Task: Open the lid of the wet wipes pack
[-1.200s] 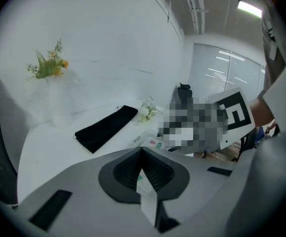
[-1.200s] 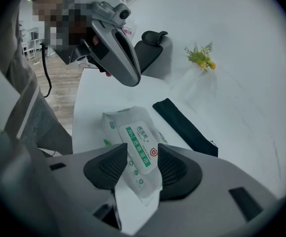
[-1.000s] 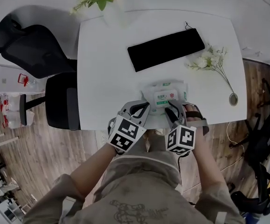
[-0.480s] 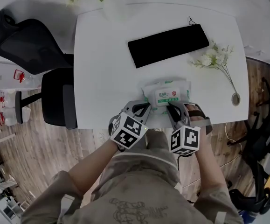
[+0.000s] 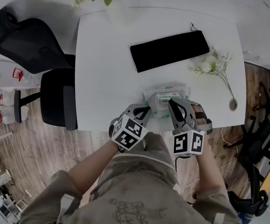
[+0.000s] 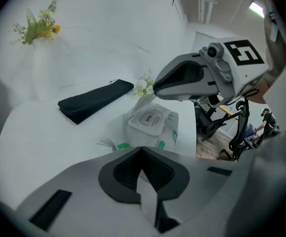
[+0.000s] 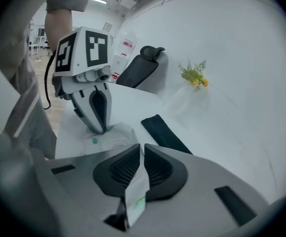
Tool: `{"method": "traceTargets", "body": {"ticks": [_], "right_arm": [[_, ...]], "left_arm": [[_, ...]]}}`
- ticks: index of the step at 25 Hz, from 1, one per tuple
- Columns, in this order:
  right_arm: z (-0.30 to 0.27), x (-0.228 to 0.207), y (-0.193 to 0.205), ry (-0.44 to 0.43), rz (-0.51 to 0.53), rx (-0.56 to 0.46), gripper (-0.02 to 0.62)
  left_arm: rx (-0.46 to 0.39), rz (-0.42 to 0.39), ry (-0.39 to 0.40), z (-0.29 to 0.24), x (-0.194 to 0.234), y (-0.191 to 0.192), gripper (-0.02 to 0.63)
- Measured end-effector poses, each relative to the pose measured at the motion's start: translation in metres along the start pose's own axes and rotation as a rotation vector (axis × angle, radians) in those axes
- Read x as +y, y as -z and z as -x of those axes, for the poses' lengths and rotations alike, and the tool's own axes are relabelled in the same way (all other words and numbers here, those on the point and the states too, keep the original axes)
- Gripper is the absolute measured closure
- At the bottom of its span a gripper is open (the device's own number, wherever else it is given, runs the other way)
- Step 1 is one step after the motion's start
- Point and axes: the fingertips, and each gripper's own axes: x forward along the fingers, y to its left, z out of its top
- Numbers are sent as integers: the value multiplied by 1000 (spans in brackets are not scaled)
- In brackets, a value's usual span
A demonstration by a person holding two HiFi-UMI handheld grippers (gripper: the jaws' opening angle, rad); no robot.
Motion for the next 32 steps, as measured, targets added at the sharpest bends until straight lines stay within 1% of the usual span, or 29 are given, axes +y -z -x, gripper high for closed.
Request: {"method": "traceTargets", "body": {"ticks": [2,4,6,9,11,14,17,20,22,24,28,32], "right_arm": [[-8,-13,-5,30,2,-10,546],[-18,-23,-8,52,-17,-18,540],[-27,-30,-8,63,-60,-23,534],[-39,-38,-6,63,-152,-27,532],[-48,-40,0,49,-222,-14,532],[-65,-35,14,1,-313,35,537],[-74,-26,24,-32,-350,73,541],[-74,-19,23,-71,-393,84,551],[-71,-18,16,-105,-459,69,551],[-62,-23,5,-114,-522,37,551],[-34,-43,-22,-54,-564,-34,551],[8,-66,-47,-2,-617,-113,552]], "left_arm": [[1,4,5,0,0,0,589],[-4,10,8,0,-1,0,589],[-15,21,13,1,-1,0,589],[-25,46,26,1,-1,0,589],[-28,45,26,1,-1,0,589],[-31,32,27,3,0,2,589],[-32,32,38,4,0,3,589],[-30,35,45,7,1,6,589],[-27,44,48,12,2,9,589],[-29,44,45,19,5,8,589],[-66,41,22,43,15,-8,589],[-143,26,3,72,19,-42,589]]}}
